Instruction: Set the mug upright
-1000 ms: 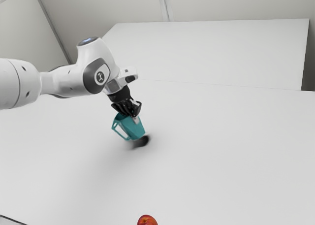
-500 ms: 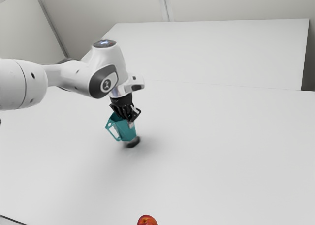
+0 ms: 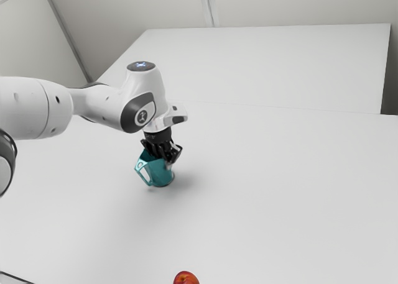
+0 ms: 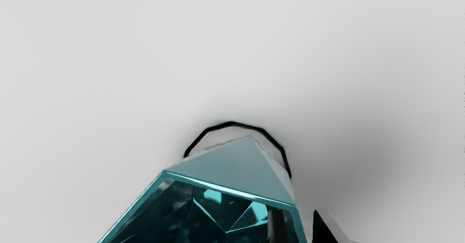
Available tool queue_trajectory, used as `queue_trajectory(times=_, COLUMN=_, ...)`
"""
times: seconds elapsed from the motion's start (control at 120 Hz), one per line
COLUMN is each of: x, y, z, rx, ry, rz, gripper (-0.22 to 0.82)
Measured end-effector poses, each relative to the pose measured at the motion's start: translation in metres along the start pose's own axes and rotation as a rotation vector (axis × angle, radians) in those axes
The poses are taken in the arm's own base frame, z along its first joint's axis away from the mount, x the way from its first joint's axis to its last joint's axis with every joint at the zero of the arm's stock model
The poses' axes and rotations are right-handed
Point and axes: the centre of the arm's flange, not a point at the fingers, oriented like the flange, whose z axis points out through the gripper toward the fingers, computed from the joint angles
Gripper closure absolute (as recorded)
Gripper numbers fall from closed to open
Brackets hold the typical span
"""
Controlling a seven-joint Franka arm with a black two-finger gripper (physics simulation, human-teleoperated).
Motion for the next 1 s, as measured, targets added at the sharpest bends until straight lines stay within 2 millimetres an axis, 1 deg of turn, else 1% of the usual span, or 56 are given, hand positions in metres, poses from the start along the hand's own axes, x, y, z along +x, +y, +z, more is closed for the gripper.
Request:
queue_trajectory(times=0.1, x=0.0, y=0.0, z=-0.002, rx=-0.001, ry=0.003, rz=-0.005, gripper=0.36)
queue_trajectory(times=0.2, x=0.0, y=-0.001, z=-0.01, rx=0.006, ry=0.017, rz=-0.002, gripper=0.23)
queue_trajectory(times=0.325, x=-0.003, y=-0.002, z=-0.036, rx=0.006, ry=0.058, rz=0.001, gripper=0.13)
queue_trajectory(times=0.483, x=-0.004, y=-0.01, z=-0.069, rx=0.013, ry=0.101, rz=-0.003, gripper=0.06)
queue_trajectory(times=0.517, x=-0.003, y=-0.014, z=-0.079, rx=0.013, ry=0.113, rz=-0.006, gripper=0.05)
queue_trajectory(times=0.692, x=0.011, y=-0.032, z=-0.155, rx=0.023, ry=0.185, rz=-0.012, gripper=0.02)
queue_trajectory(times=0.792, x=0.013, y=-0.046, z=-0.197, rx=0.031, ry=0.205, rz=-0.023, gripper=0.01)
queue_trajectory(times=0.9, x=0.01, y=-0.068, z=-0.248, rx=0.041, ry=0.226, rz=-0.05, gripper=0.01)
queue_trajectory(times=1.0, x=0.001, y=-0.083, z=-0.281, rx=0.063, ry=0.225, rz=-0.068, gripper=0.01)
